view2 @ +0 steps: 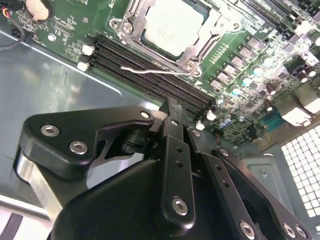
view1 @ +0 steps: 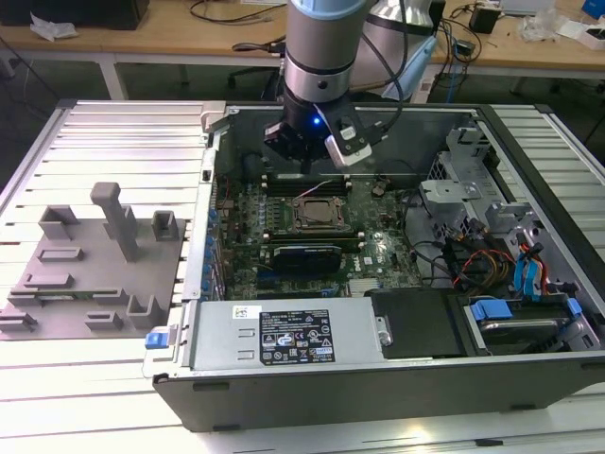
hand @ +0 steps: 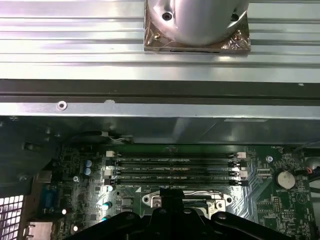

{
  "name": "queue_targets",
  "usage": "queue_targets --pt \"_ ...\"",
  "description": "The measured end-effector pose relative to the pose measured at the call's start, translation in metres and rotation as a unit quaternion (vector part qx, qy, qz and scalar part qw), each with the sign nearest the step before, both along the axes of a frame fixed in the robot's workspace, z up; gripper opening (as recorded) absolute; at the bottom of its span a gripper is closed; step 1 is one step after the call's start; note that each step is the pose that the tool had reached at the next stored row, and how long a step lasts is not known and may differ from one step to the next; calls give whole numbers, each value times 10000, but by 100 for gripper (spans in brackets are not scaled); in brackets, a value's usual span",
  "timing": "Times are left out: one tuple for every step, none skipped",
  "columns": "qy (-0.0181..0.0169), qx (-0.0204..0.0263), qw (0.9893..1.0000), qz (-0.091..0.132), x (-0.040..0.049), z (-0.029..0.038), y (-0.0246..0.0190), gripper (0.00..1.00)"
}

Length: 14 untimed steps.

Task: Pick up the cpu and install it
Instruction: 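Install the first cpu locking lever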

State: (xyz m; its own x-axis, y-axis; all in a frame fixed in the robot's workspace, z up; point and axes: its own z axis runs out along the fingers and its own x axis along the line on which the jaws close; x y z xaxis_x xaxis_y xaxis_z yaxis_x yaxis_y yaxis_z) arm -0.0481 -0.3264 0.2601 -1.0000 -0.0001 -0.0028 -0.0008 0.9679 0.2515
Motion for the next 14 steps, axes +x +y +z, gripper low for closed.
queue_targets --pt "-1 -82 10000 -28 0 -6 -1 11" --pt "-6 -95 9999 -49 0 -20 -1 11" --pt "-10 -95 9999 -59 0 -33 -2 11" --pt "-13 -96 9999 -67 0 -46 -2 11" --pt "-15 -95 9999 -74 0 -60 -3 11" --pt "-18 -95 9999 -82 0 -77 -4 11" --pt "-19 -95 9999 -90 0 -93 -6 11" --pt "-20 -96 9999 -102 4 -117 -7 11" --pt "-20 -95 9999 -116 10 -135 -8 11" --pt "-19 -95 9998 -149 16 -162 -9 11" --pt "-19 -95 9998 -180 20 -181 -9 11" --pt "-18 -96 9996 -249 23 -214 -10 11" --pt "-17 -96 9994 -318 26 -239 -10 11" --pt "-17 -96 9992 -377 26 -256 -9 11"
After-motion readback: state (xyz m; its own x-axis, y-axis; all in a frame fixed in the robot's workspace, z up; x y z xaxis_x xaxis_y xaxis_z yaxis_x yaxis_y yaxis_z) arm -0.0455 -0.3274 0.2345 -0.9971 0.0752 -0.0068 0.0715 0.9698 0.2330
